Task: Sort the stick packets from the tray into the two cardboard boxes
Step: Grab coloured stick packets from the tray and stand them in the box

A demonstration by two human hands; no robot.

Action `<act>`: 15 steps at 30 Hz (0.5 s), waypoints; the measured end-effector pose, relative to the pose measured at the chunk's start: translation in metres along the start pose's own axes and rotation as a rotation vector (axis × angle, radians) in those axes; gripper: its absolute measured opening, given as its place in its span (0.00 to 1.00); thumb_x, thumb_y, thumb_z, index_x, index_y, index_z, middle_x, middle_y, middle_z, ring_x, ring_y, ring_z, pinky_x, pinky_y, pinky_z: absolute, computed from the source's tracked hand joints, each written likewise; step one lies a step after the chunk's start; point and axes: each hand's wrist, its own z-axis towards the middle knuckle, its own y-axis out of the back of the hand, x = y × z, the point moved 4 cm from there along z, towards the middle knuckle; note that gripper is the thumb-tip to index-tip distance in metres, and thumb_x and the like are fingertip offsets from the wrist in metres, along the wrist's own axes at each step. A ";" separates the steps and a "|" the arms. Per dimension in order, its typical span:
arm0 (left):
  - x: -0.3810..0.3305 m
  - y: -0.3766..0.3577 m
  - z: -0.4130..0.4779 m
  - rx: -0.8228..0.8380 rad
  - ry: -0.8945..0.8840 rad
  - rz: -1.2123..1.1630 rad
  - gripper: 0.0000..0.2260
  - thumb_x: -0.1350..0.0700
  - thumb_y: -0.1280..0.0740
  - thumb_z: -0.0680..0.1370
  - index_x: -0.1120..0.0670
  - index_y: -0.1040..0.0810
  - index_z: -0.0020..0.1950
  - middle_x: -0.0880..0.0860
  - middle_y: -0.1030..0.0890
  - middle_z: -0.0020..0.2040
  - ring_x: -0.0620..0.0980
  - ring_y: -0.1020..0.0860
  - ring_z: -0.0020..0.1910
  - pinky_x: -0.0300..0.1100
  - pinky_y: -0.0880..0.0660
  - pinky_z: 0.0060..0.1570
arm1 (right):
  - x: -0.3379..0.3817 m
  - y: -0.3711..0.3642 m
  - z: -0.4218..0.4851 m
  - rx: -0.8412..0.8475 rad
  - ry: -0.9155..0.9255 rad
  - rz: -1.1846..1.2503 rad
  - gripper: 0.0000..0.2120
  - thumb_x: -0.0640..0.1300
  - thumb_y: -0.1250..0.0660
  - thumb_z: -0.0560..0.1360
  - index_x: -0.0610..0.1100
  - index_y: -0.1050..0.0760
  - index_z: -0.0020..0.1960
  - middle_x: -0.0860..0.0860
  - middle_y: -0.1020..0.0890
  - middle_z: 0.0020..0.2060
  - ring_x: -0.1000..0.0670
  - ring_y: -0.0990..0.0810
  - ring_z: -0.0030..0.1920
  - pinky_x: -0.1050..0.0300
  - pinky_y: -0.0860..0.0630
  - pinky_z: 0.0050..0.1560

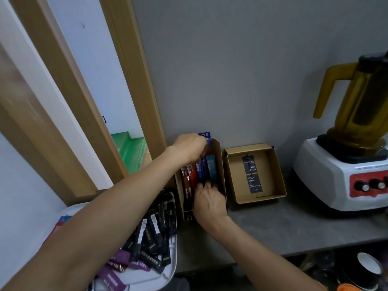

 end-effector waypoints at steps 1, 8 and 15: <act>-0.004 -0.001 0.002 -0.017 -0.019 0.001 0.08 0.54 0.25 0.77 0.53 0.17 0.55 0.53 0.18 0.51 0.52 0.20 0.50 0.45 0.26 0.42 | 0.000 0.000 0.000 0.008 0.010 -0.007 0.21 0.44 0.36 0.83 0.43 0.34 0.74 0.42 0.29 0.71 0.42 0.27 0.69 0.47 0.22 0.62; -0.013 -0.006 0.011 -0.038 -0.009 0.062 0.12 0.55 0.25 0.76 0.56 0.19 0.57 0.55 0.17 0.52 0.56 0.18 0.53 0.48 0.23 0.44 | -0.003 -0.001 0.005 0.044 0.040 -0.045 0.21 0.42 0.36 0.83 0.45 0.34 0.74 0.42 0.28 0.70 0.42 0.28 0.70 0.47 0.22 0.61; 0.000 0.026 -0.014 -0.190 -0.062 -0.066 0.05 0.53 0.27 0.78 0.51 0.19 0.52 0.48 0.20 0.46 0.47 0.22 0.45 0.41 0.29 0.42 | -0.006 0.012 -0.008 -0.136 0.114 0.133 0.17 0.48 0.33 0.80 0.47 0.26 0.68 0.46 0.22 0.65 0.45 0.22 0.65 0.48 0.19 0.60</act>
